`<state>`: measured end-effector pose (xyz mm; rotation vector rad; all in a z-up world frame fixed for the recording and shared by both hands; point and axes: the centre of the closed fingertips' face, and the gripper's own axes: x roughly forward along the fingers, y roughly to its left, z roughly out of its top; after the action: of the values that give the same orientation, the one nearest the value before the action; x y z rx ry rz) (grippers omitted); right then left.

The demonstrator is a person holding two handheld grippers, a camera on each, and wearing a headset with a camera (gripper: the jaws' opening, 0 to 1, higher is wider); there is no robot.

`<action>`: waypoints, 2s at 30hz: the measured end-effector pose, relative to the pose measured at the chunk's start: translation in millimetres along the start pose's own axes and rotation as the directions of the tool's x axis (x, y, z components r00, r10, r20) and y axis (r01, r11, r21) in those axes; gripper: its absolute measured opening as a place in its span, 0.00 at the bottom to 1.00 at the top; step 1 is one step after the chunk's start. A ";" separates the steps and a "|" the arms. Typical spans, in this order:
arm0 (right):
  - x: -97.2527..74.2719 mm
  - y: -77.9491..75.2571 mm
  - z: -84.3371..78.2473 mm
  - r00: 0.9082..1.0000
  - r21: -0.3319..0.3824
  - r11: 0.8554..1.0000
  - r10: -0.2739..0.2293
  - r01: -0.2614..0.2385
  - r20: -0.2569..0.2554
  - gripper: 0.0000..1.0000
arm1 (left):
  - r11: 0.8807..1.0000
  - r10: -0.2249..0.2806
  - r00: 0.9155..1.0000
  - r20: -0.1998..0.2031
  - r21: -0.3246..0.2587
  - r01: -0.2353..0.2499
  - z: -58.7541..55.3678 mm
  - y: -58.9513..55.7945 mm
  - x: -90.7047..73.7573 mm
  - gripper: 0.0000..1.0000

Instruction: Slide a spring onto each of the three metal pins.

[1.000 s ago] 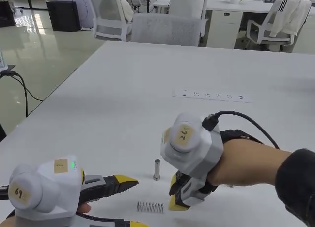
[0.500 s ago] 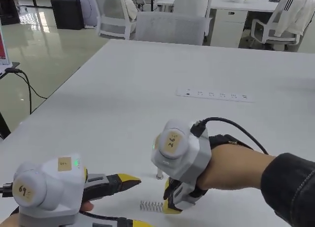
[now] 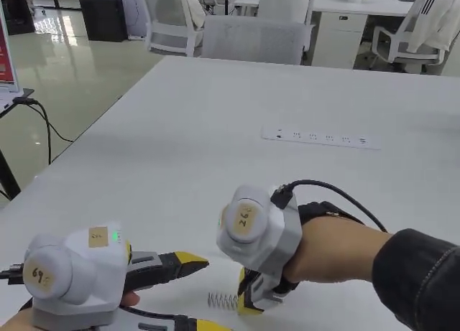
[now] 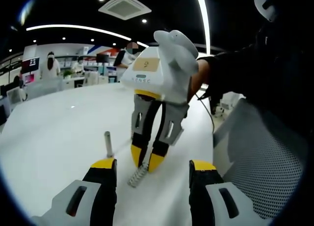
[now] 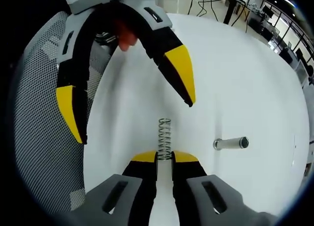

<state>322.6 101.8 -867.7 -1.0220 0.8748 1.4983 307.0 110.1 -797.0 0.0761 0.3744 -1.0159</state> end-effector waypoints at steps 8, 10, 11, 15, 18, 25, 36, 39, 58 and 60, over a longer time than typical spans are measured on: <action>-14.4 4.9 3.2 1.000 0.000 1.000 -0.002 0.002 0.017 0.08 | 1.000 -0.004 1.000 -0.007 0.003 0.004 -1.3 -0.8 0.5 0.54; -18.9 6.2 3.4 1.000 0.003 1.000 -0.002 0.002 0.021 0.08 | 1.000 -0.006 1.000 -0.010 0.006 0.006 -1.7 -1.1 0.8 0.54; -21.0 7.3 3.3 1.000 0.002 1.000 -0.002 0.001 0.022 0.08 | 1.000 -0.007 1.000 -0.011 0.007 0.007 -1.8 -1.4 1.1 0.53; -32.7 13.0 4.9 0.999 -0.004 1.000 0.005 -0.005 0.034 0.08 | 1.000 -0.013 1.000 -0.015 0.017 0.013 -1.5 -2.6 1.8 0.52; -41.8 17.1 7.0 0.999 -0.008 1.000 0.007 -0.007 0.048 0.08 | 0.999 -0.023 1.000 -0.022 0.031 0.023 -0.9 -4.0 2.7 0.50; -54.2 22.9 9.6 0.999 -0.038 0.999 0.004 -0.003 0.047 0.08 | 0.997 -0.053 0.998 -0.024 0.061 0.055 4.7 -8.2 4.6 0.38; -64.7 24.0 16.2 0.998 -0.076 0.997 -0.012 0.016 0.057 0.08 | 0.986 -0.093 0.995 -0.040 0.134 0.098 10.8 -11.7 7.3 0.18; -65.1 25.0 15.9 0.998 -0.079 0.997 -0.012 0.017 0.055 0.08 | 0.985 -0.096 0.995 -0.039 0.141 0.101 10.6 -12.5 7.6 0.14; -67.9 24.8 13.4 0.998 -0.078 0.997 -0.021 0.026 0.065 0.11 | 0.978 -0.106 0.994 -0.037 0.175 0.111 11.2 -16.2 7.3 0.03; -66.9 24.1 12.0 0.998 -0.070 0.997 -0.021 0.025 0.066 0.13 | 0.979 -0.108 0.994 -0.032 0.172 0.112 12.1 -16.1 7.1 0.03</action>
<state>301.0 85.1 -800.9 -1.0256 0.7663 1.5438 300.1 92.9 -786.3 0.2262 0.3121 -1.1566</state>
